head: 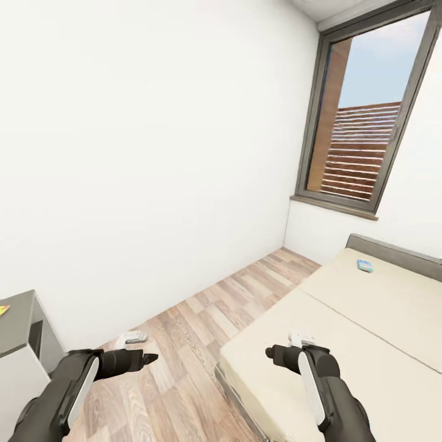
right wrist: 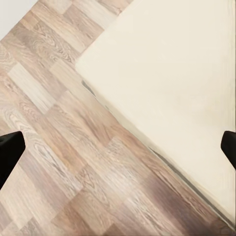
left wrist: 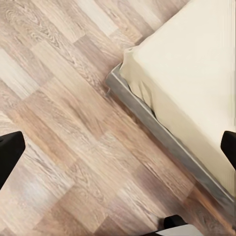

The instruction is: Put all the toys in the child's room - the three board games (two on the bed and one on the table), the two jigsaw puzzles on the table, and the tennis ball on the table - inside the toy box on the table in the child's room.

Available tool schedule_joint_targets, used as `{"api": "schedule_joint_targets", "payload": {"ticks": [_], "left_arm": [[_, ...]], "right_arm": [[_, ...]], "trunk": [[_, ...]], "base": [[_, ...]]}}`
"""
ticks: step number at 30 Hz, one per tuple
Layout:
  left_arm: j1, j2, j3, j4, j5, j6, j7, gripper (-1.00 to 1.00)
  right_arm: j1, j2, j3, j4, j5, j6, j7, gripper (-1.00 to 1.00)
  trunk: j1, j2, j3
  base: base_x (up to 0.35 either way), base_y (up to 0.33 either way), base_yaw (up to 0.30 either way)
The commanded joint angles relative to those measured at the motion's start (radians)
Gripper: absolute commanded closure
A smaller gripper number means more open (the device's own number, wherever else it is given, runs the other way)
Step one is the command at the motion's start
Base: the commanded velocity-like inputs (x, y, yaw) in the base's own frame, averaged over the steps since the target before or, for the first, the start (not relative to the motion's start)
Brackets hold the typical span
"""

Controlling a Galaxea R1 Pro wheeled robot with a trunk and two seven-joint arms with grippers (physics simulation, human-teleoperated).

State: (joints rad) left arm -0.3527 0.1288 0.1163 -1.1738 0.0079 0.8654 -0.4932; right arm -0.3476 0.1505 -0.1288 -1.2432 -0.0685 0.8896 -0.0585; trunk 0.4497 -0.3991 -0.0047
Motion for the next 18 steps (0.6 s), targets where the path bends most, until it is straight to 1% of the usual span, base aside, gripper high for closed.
{"api": "schedule_joint_targets", "payload": {"ticks": [1, 9, 18], "left_arm": [[0.0, -0.001, 0.001, -0.001, 0.001, 0.006, -0.004, -1.0], [0.0, 0.001, 0.002, -0.002, 0.001, 0.006, -0.004, -1.0], [0.0, 0.003, 0.002, -0.002, 0.001, 0.006, -0.004, -1.0]], "right_arm": [[-0.001, 0.0, -0.001, -0.001, -0.007, 0.003, -0.006, -1.0], [-0.001, 0.001, -0.001, -0.001, -0.008, 0.003, -0.006, -1.0], [-0.001, 0.001, -0.003, 0.001, -0.008, 0.003, -0.006, -1.0]], "trunk": [[0.0, -0.001, -0.001], [0.0, -0.001, -0.001], [0.0, -0.001, -0.001]], "base": [[-0.036, 0.0, -0.286], [-0.025, 0.001, -0.286], [-0.083, 0.055, -0.286]]}}
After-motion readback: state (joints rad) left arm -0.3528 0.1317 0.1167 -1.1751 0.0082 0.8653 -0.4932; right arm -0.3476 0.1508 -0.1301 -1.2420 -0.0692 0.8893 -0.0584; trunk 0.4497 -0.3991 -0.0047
